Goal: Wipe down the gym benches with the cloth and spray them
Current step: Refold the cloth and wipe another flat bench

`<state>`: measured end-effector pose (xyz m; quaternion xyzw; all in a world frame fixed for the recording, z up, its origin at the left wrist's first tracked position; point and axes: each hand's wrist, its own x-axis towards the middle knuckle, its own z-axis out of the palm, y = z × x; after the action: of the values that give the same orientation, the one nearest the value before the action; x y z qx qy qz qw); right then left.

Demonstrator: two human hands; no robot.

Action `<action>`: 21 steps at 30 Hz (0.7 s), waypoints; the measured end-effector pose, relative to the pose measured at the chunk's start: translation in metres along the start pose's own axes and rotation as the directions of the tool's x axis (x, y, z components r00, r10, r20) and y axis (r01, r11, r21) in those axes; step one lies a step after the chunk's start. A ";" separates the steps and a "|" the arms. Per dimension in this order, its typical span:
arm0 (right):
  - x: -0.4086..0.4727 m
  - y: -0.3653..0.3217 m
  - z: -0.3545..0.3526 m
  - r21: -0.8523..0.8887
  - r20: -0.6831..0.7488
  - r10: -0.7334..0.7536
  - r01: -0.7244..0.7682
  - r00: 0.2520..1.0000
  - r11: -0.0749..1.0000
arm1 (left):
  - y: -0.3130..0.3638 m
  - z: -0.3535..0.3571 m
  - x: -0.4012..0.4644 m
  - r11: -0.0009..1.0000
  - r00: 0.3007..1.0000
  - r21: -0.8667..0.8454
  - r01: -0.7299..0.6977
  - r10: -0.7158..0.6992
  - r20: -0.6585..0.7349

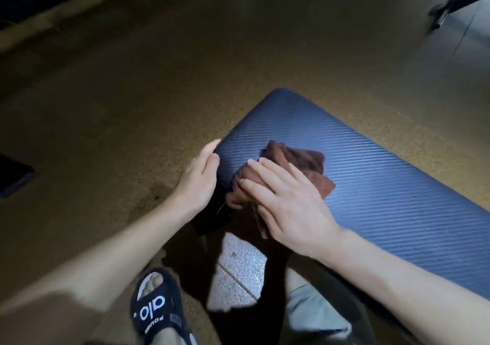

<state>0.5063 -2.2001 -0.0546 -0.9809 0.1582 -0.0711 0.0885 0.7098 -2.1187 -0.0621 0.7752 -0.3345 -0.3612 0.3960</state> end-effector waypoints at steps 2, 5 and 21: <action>0.024 0.014 -0.002 -0.007 0.020 -0.041 0.041 0.999 0.999 | -0.002 -0.002 0.002 1.000 1.000 0.007 -0.019 0.019 0.022; 0.093 0.048 -0.002 -0.069 0.007 0.079 -0.078 0.997 0.995 | -0.005 0.002 0.005 0.996 0.999 0.075 -0.039 0.039 -0.005; 0.023 -0.003 -0.002 0.034 -0.041 0.058 -0.056 0.997 0.998 | -0.005 0.011 0.007 0.995 0.998 -0.092 0.049 -0.051 -0.022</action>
<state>0.5281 -2.2054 -0.0492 -0.9726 0.1868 -0.0919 0.1031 0.7053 -2.1257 -0.0730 0.7688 -0.2934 -0.3764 0.4257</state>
